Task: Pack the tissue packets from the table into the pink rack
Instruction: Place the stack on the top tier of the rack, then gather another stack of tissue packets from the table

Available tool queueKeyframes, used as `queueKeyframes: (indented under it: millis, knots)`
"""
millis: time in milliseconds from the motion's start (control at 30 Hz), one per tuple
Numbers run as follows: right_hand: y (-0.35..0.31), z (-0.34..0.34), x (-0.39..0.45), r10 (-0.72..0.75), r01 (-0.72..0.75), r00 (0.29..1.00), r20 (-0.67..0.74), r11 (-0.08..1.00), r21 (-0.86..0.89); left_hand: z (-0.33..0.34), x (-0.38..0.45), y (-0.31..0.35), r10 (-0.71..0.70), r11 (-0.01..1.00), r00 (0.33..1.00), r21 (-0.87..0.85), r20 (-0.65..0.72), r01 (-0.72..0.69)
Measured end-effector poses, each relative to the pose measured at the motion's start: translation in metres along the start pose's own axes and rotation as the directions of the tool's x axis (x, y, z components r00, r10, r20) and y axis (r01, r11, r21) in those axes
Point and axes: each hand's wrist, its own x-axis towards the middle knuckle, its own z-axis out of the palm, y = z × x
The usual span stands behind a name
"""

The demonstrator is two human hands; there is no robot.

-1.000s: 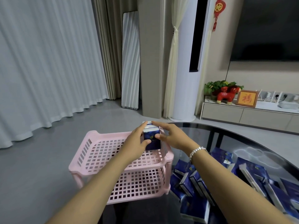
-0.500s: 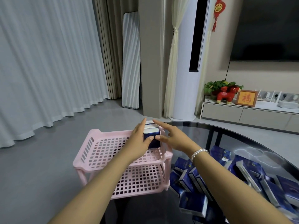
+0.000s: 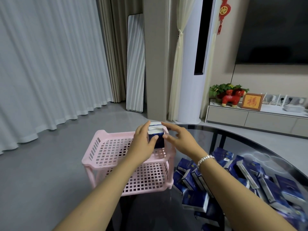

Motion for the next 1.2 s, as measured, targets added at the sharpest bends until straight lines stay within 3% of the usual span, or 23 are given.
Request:
queueKeyframes:
  millis: [133, 233, 367, 533, 667, 867, 1033, 1200]
  knots:
    - [-0.01, -0.012, -0.038, -0.036, 0.03, 0.996, -0.084, 0.996, -0.082, 0.0, -0.032, 0.008, 0.122, 0.992, 0.983, -0.005, -0.134, -0.124]
    - [-0.022, -0.022, -0.079, -0.04, 0.031, 0.996, -0.077, 0.992, -0.12, 0.004, -0.066, 0.016, 0.17, 0.984, 0.975, -0.02, -0.144, -0.174]
    - [-0.031, -0.03, -0.137, -0.04, 0.033, 0.998, -0.052, 0.991, -0.126, 0.016, -0.116, 0.025, 0.165, 0.981, 0.986, -0.095, -0.038, -0.168]
    - [-0.021, -0.026, -0.201, 0.029, -0.02, 0.998, 0.054, 0.987, -0.161, 0.04, -0.183, 0.023, 0.093, 0.99, 0.975, -0.121, 0.202, -0.069]
    - [-0.015, -0.02, -0.247, 0.09, -0.067, 0.99, 0.109, 0.977, -0.202, 0.054, -0.219, 0.011, 0.024, 0.999, 0.945, -0.04, 0.326, -0.012]
    - [-0.008, -0.02, -0.285, 0.205, -0.104, 0.954, 0.22, 0.911, -0.399, 0.06, -0.244, -0.006, -0.093, 0.993, 0.872, 0.109, 0.481, 0.046]
    - [0.004, -0.021, -0.301, 0.355, -0.142, 0.871, 0.341, 0.845, -0.516, 0.064, -0.255, -0.016, -0.163, 0.982, 0.846, 0.169, 0.508, 0.087]
    - [0.009, -0.011, -0.311, 0.365, -0.145, 0.866, 0.341, 0.837, -0.527, 0.067, -0.258, -0.016, -0.166, 0.983, 0.854, 0.152, 0.493, 0.104]
